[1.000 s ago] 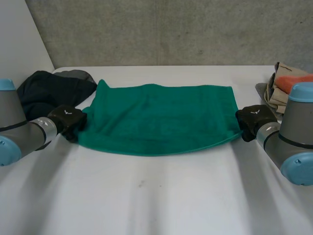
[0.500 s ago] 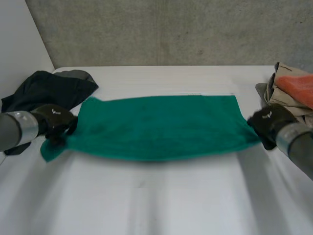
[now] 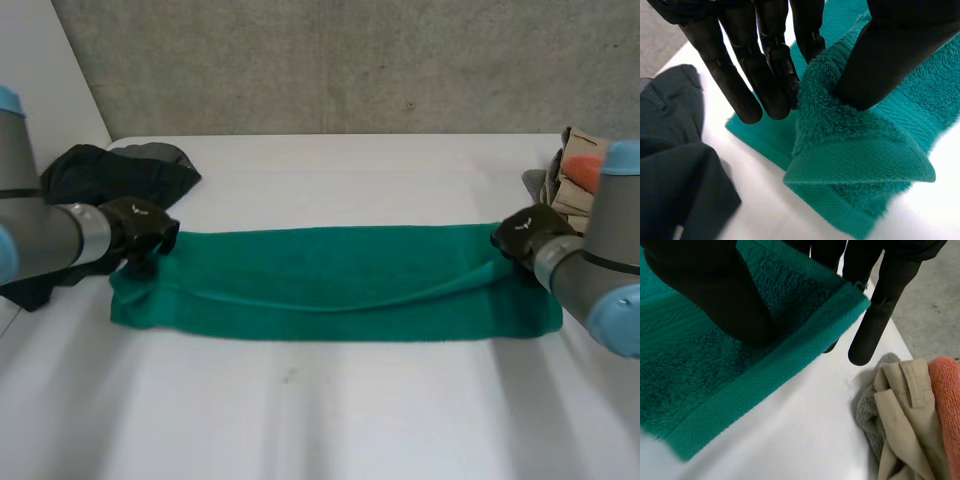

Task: Fold the laundry.

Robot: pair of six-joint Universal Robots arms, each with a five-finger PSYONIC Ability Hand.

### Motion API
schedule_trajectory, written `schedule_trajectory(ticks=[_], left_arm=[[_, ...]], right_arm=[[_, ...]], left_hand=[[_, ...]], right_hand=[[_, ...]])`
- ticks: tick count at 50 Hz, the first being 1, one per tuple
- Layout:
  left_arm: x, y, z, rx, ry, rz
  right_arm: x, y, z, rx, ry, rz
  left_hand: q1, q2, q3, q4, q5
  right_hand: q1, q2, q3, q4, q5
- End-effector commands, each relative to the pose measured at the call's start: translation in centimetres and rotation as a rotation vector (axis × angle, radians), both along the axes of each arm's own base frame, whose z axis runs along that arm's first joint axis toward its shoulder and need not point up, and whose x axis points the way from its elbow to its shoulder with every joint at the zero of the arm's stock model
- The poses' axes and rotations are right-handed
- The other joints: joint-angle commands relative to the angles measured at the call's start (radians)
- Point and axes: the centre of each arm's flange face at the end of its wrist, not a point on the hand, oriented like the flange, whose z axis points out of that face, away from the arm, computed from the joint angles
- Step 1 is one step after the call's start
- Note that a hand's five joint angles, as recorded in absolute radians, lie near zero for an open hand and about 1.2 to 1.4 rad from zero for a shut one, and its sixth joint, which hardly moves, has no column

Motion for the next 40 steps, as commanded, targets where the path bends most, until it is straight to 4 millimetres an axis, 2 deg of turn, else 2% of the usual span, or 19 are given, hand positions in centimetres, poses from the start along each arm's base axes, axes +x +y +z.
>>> schedule_trajectory(ticks=[1, 7, 11, 21, 22, 25, 26, 29, 34, 40], left_arm=[[-1.6, -3.2, -0.4, -0.028, 0.039, 0.087], [-2.5, -5.1, -0.9, -0.082, 0.03, 0.141], [-2.8, -5.6, -1.5, -0.091, 0.007, 0.173], [-3.3, -6.3, -2.3, -0.117, -0.009, 0.198], [-3.6, -6.3, -2.4, -0.119, 0.0, 0.19], [-4.2, -6.2, -2.2, -0.126, 0.027, 0.165], [-4.4, -6.3, -1.9, -0.143, 0.038, 0.156], [-4.4, -6.4, -1.3, -0.167, 0.053, 0.157], [-3.5, -6.2, 0.2, -0.186, 0.064, 0.184], [-3.5, -4.3, -0.3, -0.11, 0.059, 0.119]], right_arm=[[1.9, -3.8, -1.0, -0.098, -0.089, -0.059], [3.3, -6.7, -1.4, -0.209, -0.106, -0.073], [4.0, -7.9, -2.2, -0.246, -0.083, -0.065], [5.2, -9.6, -4.6, -0.28, -0.02, -0.036], [5.4, -9.7, -4.9, -0.282, -0.023, -0.034], [5.9, -9.8, -5.3, -0.297, -0.034, -0.035], [6.2, -9.9, -5.3, -0.312, -0.044, -0.045], [6.2, -10.3, -4.8, -0.347, -0.07, -0.066], [6.0, -10.2, -2.9, -0.369, -0.157, -0.086], [6.3, -9.2, -1.8, -0.339, -0.22, -0.045]], left_hand=[[0.24, 0.201, 0.206, 0.197, 0.228], [0.24, 0.201, 0.206, 0.197, 0.228], [0.24, 0.201, 0.206, 0.197, 0.228], [0.24, 0.201, 0.206, 0.197, 0.228], [0.115, 0.076, 0.082, 0.072, 0.103], [-0.787, -0.826, -0.821, -0.83, -0.8], [-0.982, -1.021, -1.015, -1.025, -0.994], [-0.982, -1.021, -1.015, -1.025, -0.994], [-0.982, -1.021, -1.015, -1.025, -0.994], [-0.982, -1.021, -1.015, -1.025, -0.994]], right_hand=[[0.271, 0.211, 0.206, 0.197, 0.2], [0.271, 0.211, 0.206, 0.197, 0.2], [0.271, 0.211, 0.206, 0.197, 0.2], [0.271, 0.211, 0.206, 0.197, 0.2], [0.244, 0.185, 0.179, 0.171, 0.174], [-0.833, -0.892, -0.898, -0.907, -0.904], [-0.951, -1.01, -1.016, -1.025, -1.021], [-0.951, -1.01, -1.016, -1.025, -1.021], [-0.951, -1.01, -1.016, -1.025, -1.021], [-0.951, -1.01, -1.016, -1.025, -1.021]])
